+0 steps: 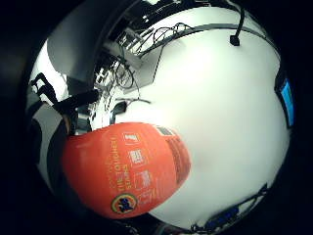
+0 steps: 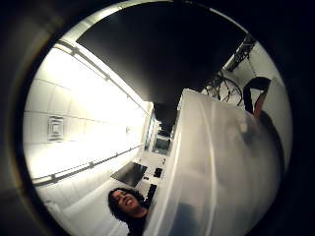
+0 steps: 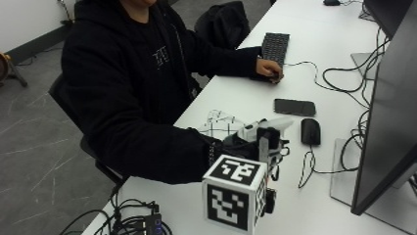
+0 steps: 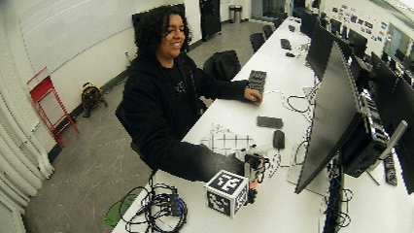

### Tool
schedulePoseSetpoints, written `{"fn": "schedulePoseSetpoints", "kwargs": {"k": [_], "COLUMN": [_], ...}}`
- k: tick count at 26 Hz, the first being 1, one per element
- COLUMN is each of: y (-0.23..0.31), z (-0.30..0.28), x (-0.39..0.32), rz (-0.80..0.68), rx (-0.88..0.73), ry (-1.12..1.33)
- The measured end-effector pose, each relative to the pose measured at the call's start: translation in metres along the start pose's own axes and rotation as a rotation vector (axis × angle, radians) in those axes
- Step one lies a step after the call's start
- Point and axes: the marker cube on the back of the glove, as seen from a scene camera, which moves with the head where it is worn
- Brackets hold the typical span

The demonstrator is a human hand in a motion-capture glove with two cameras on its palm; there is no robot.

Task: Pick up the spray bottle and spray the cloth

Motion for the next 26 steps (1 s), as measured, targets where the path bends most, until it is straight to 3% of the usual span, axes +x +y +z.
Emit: {"fn": "schedulePoseSetpoints", "kwargs": {"k": [4,12,26], "y": [0.012,0.079,0.125], "z": [0.010,0.044,0.101], "x": [-0.031,-0.065,-0.054], "rz": [-0.026,0.033,0.228], "rx": [-0.144,-0.594,-0.995], "ry": [0.199,0.678,1.233]}}
